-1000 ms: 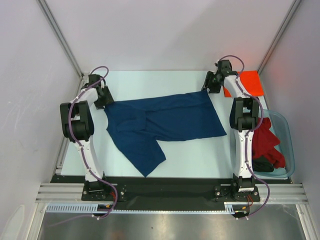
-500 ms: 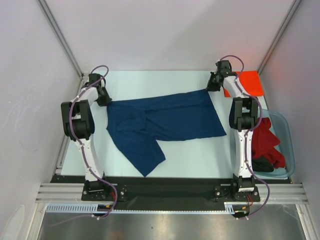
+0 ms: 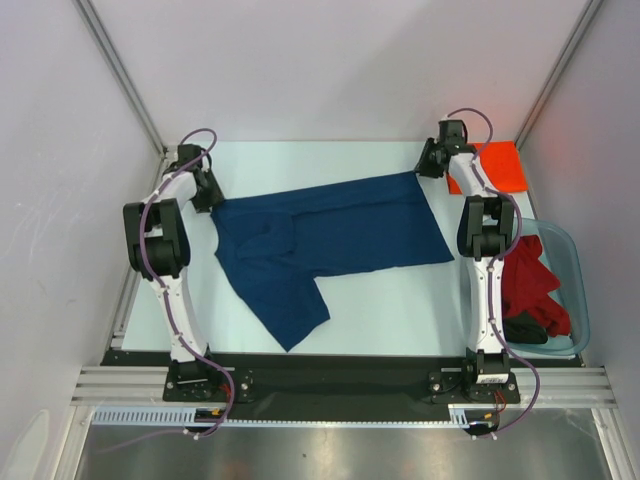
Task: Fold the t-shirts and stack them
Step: Fold the tshirt
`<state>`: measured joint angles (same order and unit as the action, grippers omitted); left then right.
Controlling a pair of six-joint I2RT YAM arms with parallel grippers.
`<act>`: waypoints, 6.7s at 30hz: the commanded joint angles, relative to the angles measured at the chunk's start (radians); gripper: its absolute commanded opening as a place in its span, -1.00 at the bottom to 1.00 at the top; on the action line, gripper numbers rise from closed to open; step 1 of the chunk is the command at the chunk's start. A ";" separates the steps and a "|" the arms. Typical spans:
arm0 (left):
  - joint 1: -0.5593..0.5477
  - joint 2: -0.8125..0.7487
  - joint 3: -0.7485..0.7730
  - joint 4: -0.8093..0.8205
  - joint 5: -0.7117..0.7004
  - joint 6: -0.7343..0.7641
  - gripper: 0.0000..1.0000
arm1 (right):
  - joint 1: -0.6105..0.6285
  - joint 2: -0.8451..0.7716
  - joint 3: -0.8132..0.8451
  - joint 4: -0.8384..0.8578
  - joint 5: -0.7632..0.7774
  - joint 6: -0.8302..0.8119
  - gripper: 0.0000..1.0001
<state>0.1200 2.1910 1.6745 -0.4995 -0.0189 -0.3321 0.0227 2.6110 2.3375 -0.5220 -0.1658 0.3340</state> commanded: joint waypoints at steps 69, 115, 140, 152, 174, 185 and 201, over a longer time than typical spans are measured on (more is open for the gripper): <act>-0.085 -0.508 -0.496 0.075 0.174 -0.107 0.07 | 0.643 -0.129 -0.334 0.051 -0.356 0.361 -0.27; -0.094 -0.342 -0.367 -0.036 0.062 -0.108 0.30 | 0.571 -0.259 -0.379 -0.210 -0.480 0.192 -0.37; -0.253 -0.649 -0.831 0.265 0.228 -0.012 0.15 | 0.456 -0.628 -0.739 -0.188 -0.357 0.111 -0.01; -0.255 -0.630 -0.800 0.228 0.166 0.027 0.16 | 0.424 -0.663 -0.807 -0.141 -0.380 0.128 -0.01; -0.252 -0.616 -0.708 0.043 0.347 -0.186 -0.58 | 0.393 -0.644 -0.791 -0.164 -0.405 0.096 -0.02; -0.238 -0.553 -0.705 -0.076 0.285 -0.194 -0.20 | 0.384 -0.625 -0.793 -0.170 -0.428 0.080 -0.02; -0.123 -0.297 -0.107 -0.031 0.011 -0.176 -0.04 | 0.293 -0.603 -0.689 -0.208 -0.324 0.056 -0.02</act>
<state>-0.0410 1.7706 1.4757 -0.5526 0.0093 -0.4999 0.3504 2.0003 1.5478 -0.7349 -0.5457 0.4019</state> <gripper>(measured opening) 0.500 0.490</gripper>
